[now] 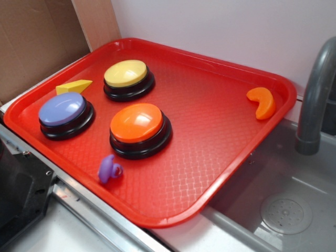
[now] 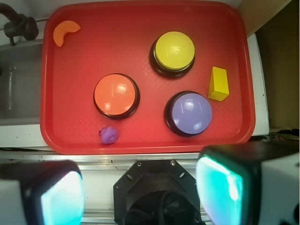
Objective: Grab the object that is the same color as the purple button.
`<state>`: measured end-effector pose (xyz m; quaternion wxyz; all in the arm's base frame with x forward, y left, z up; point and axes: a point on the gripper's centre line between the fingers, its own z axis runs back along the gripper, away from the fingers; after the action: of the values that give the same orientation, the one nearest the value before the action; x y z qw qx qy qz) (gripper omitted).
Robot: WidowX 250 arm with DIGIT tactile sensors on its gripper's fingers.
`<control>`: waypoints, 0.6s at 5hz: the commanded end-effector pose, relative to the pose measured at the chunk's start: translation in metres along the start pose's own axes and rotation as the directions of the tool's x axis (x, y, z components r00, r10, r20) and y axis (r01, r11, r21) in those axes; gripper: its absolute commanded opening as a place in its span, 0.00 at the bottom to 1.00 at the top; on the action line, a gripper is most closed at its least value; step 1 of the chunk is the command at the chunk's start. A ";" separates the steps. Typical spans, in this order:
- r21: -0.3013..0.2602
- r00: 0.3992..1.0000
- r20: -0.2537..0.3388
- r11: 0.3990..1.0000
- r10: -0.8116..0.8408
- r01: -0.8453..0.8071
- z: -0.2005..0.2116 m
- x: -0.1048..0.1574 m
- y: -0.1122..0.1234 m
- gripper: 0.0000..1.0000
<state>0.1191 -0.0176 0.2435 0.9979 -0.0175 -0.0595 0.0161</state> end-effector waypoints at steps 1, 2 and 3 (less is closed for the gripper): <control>0.000 1.000 0.000 1.000 0.000 0.000 0.000 0.000 0.000 1.00; -0.012 1.000 0.005 1.000 0.020 -0.020 -0.028 0.000 -0.007 1.00; -0.048 0.995 -0.078 0.996 0.067 -0.070 -0.070 0.001 -0.016 1.00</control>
<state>0.1282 -0.0336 0.1680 0.9975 -0.0427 -0.0087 0.0555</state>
